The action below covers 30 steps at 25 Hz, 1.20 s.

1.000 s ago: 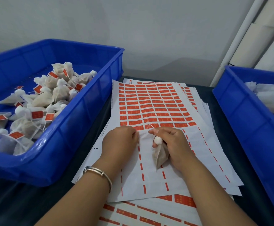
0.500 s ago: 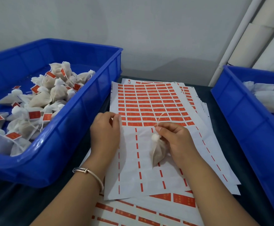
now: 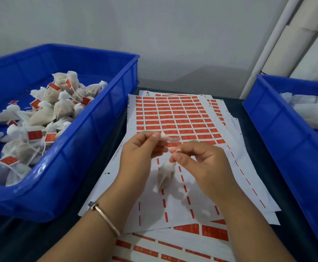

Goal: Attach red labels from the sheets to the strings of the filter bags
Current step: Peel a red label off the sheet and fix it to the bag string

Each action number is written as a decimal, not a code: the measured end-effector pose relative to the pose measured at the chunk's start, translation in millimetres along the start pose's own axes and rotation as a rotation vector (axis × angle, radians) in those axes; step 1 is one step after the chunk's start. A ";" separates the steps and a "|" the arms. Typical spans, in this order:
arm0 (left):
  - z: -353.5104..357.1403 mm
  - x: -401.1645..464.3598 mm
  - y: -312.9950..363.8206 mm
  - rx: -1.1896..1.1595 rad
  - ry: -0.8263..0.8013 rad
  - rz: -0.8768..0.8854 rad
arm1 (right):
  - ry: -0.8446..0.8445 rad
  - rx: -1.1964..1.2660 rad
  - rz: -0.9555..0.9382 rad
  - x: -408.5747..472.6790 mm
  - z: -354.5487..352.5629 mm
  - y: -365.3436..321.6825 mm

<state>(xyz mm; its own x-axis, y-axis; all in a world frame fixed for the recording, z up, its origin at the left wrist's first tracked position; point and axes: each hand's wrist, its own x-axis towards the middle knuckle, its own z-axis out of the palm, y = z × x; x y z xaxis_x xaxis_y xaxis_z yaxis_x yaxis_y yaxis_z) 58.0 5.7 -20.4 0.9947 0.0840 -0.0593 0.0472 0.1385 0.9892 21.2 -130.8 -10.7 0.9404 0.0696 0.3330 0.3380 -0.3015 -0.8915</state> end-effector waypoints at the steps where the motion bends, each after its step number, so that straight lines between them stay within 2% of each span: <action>1: 2.2 -2.6 -0.8 -0.005 -0.052 -0.019 | 0.003 0.003 -0.029 -1.2 1.3 -0.1; 3: 4.6 -5.6 -1.8 -0.026 -0.119 -0.062 | 0.023 -0.015 -0.071 -1.8 2.8 0.0; 8: 6.3 -7.1 -3.9 -0.022 -0.230 -0.156 | 0.203 -0.078 -0.062 1.3 -1.2 4.7; 15: 7.0 -4.9 -5.2 0.032 -0.234 -0.181 | 0.198 0.001 0.079 5.5 -3.0 13.5; 30: 1.7 -6.3 -1.0 -0.039 -0.256 -0.238 | 0.266 -0.045 0.102 6.3 -1.3 18.8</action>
<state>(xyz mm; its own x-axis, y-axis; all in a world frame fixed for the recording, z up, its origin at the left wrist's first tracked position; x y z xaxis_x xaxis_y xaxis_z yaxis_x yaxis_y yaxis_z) 51.8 3.3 -20.8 0.9471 -0.2044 -0.2476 0.2822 0.1626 0.9455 33.4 -137.3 -25.0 0.9242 -0.2133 0.3168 0.2349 -0.3368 -0.9118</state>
